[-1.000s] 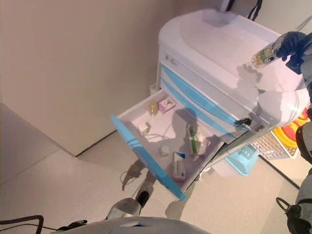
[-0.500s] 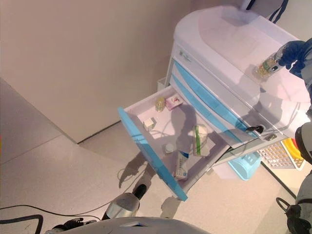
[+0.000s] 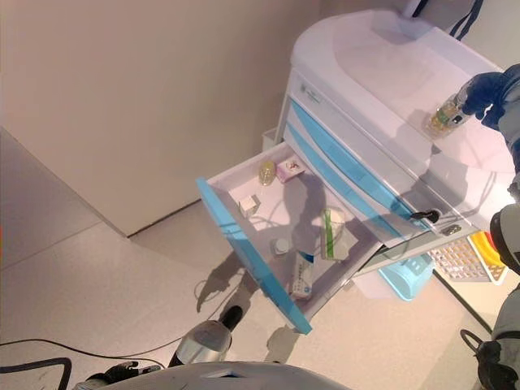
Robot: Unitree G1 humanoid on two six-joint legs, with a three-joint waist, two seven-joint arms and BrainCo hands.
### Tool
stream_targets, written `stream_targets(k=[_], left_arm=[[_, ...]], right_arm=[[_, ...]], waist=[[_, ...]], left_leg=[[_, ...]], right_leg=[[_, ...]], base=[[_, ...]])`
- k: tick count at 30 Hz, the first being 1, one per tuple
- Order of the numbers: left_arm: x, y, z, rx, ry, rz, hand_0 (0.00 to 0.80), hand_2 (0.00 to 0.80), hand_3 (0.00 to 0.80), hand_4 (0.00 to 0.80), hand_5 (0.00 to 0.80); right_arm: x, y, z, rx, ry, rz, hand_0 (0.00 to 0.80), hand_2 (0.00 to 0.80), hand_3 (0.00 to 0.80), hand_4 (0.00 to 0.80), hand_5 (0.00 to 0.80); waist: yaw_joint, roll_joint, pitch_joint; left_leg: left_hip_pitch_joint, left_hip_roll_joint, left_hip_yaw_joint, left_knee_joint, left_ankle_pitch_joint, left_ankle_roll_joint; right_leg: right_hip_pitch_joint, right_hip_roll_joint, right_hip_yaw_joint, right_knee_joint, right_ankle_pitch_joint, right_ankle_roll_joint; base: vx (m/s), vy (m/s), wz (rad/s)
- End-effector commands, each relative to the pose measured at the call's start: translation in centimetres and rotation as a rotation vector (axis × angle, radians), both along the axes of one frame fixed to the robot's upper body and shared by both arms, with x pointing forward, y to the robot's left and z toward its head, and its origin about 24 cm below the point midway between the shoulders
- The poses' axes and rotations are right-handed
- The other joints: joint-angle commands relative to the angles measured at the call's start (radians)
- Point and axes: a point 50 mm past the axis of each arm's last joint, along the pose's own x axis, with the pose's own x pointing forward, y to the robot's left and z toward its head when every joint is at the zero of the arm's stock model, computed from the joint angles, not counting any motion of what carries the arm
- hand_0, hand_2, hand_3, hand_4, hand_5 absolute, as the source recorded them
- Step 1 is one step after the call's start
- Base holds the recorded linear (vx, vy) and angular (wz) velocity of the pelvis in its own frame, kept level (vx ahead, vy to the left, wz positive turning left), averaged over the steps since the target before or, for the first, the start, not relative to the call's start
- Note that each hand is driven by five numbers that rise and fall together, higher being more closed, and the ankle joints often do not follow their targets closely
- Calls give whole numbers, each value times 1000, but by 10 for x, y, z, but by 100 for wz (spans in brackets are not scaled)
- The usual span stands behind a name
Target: Open the drawer and pick up the medicine
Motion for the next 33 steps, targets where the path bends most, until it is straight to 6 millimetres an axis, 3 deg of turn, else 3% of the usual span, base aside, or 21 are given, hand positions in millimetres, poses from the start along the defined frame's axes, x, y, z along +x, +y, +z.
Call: stream_targets(k=[1,8,10,12,13,14,33], left_arm=[[-22,22,9,59,44,-21,0,0,0,0,0],[-21,19,8,59,45,-30,0,0,0,0,0],[-21,18,8,58,42,-32,0,0,0,0,0],[-20,18,8,57,40,-36,0,0,0,0,0],[-19,18,8,56,39,-38,0,0,0,0,0],[-19,18,8,56,38,-40,0,0,0,0,0],[-17,12,4,45,37,-37,0,0,0,0,0]], right_arm=[[0,6,21,-97,-7,3,800,800,800,800,800],[3,8,15,-98,8,16,800,800,800,800,800],[4,10,14,-101,6,28,656,656,656,656,656],[6,12,13,-94,14,32,420,420,420,420,420],[6,12,12,-92,14,35,166,166,166,166,166],[6,13,11,-88,14,36,0,0,0,0,0],[5,12,23,-85,-38,35,0,0,0,0,0]], waist=[[15,-1,-44],[17,0,-43],[18,0,-42],[19,0,-41],[20,-1,-41],[20,-1,-40],[-1,5,-65]], left_leg=[[56,-4,47,28,-140,37],[55,-2,48,30,-141,34],[55,-1,49,30,-141,33],[52,-1,48,31,-140,32],[52,-1,48,31,-140,32],[51,0,48,30,-140,31],[64,10,72,10,-136,20]], right_leg=[[-84,-25,81,109,49,36],[-85,-27,84,112,47,36],[-86,-27,85,112,48,36],[-87,-26,85,110,49,37],[-87,-26,85,109,49,37],[-88,-27,84,109,50,38],[-87,-37,86,98,54,43]], base=[[0,0,0],[0,0,0],[0,0,0],[0,0,0],[0,0,0],[0,0,0],[-9,1,0]])
